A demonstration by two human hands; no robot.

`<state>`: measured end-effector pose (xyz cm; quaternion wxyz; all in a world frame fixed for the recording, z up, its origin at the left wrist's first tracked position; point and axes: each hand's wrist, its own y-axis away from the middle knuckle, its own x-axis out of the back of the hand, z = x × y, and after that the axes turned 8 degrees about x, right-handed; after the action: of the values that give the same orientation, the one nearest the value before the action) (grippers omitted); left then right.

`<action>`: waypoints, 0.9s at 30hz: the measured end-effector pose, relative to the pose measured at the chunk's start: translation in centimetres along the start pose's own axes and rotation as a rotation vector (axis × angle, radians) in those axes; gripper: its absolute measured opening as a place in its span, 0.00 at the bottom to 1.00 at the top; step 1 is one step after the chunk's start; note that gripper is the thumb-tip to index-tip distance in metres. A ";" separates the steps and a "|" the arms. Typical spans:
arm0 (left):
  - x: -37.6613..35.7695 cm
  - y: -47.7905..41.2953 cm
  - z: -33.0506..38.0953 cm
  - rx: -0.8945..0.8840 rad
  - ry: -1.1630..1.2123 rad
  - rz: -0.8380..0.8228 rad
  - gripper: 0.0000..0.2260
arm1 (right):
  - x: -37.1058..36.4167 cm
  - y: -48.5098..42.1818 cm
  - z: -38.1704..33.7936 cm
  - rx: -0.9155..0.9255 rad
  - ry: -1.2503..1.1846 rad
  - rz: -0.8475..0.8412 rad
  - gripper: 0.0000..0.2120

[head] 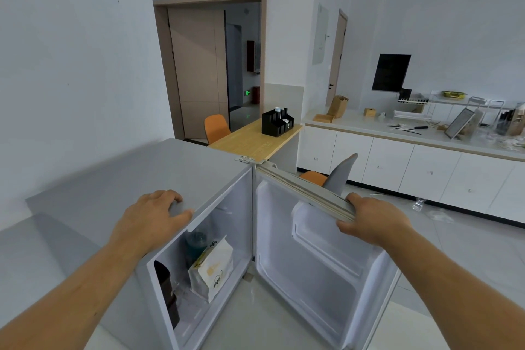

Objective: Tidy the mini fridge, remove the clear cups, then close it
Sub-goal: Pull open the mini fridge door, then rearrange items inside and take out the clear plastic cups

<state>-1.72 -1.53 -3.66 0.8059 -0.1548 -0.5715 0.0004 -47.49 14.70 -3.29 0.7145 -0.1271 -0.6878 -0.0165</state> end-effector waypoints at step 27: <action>0.6 0.6 0.5 -0.085 0.020 0.050 0.19 | 0.3 0.2 0.5 0.076 -0.058 0.032 0.32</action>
<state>-1.89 -0.73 -3.05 0.8039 -0.2029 -0.5591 -0.0052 -47.89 15.03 -3.02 0.6989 -0.1114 -0.7061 0.0247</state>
